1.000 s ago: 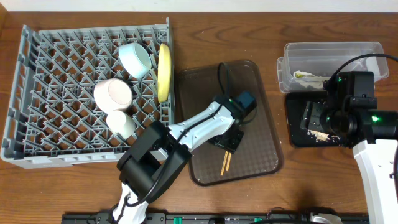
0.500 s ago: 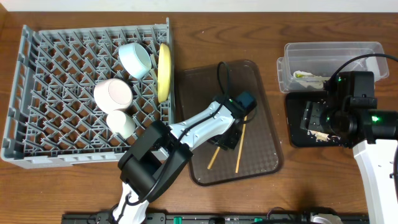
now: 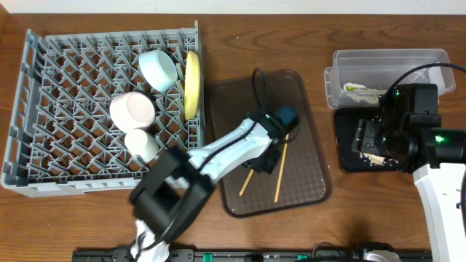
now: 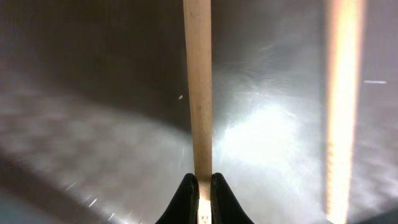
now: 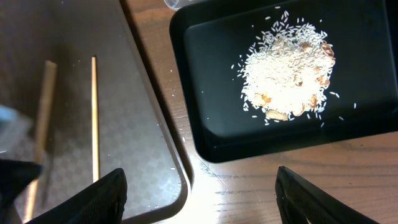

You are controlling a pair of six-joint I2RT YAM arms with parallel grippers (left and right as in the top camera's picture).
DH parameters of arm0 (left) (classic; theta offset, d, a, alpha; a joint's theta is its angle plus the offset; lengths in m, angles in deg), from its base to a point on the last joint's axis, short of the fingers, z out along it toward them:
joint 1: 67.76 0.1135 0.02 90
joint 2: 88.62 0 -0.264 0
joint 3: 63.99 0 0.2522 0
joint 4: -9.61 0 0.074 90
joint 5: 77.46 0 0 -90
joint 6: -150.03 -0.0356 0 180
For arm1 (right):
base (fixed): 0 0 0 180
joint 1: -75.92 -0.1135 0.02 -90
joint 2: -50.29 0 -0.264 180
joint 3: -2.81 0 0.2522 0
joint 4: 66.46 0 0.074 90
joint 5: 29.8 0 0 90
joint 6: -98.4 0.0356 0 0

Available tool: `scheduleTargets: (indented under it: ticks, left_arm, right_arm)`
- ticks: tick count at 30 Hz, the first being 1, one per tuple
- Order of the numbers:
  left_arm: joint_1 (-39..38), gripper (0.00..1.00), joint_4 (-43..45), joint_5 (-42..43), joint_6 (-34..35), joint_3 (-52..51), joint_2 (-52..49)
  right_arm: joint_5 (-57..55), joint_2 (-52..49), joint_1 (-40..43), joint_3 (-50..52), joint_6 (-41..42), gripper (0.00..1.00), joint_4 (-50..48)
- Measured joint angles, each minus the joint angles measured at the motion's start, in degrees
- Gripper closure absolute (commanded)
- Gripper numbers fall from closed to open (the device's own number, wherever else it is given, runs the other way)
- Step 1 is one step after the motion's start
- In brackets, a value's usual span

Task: Sort waste into correct bins and load items into the dishwasher rack
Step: 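Carry the chopstick and insert it upright into the rack with left gripper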

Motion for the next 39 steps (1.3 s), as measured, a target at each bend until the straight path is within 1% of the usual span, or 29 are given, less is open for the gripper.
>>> scheduleTargets:
  ticks: [5,8,12,16,21,31,36,37,39]
  left_arm:
    - [2.4,0.94,-1.9,-2.5,0.0,0.0,12.4]
    - [6.5,0.94,-4.0,-4.2,0.0,0.1,18.8]
    - [14.3,0.94,-5.6,-5.8,0.0,0.1,23.0]
    - [22.3,0.94,-6.3,-6.9,0.0,0.1,23.6]
    - [27.3,0.94,-6.4,-7.3,0.0,0.1,23.4]
    - [29.1,0.94,-6.1,-7.3,0.0,-0.3,22.9]
    - [29.1,0.94,-2.1,-6.4,0.0,-4.8,22.9]
    - [29.1,0.93,-1.3,-6.1,0.0,-6.0,22.9]
    - [29.1,0.86,-0.4,-5.6,-0.1,-8.2,22.9]
  right_arm:
    - [0.0,0.0,0.0,0.0,0.0,0.25,0.0]
    - [0.0,0.0,0.0,0.0,0.0,0.25,0.0]
    - [0.0,0.0,0.0,0.0,0.0,0.25,0.0]
    - [0.0,0.0,0.0,0.0,0.0,0.25,0.0]
    - [0.0,0.0,0.0,0.0,0.0,0.25,0.0]
    - [0.0,0.0,0.0,0.0,0.0,0.26,0.0]
    - [0.0,0.0,0.0,0.0,0.0,0.25,0.0]
    - [0.0,0.0,0.0,0.0,0.0,0.25,0.0]
    - [0.0,0.0,0.0,0.0,0.0,0.25,0.0]
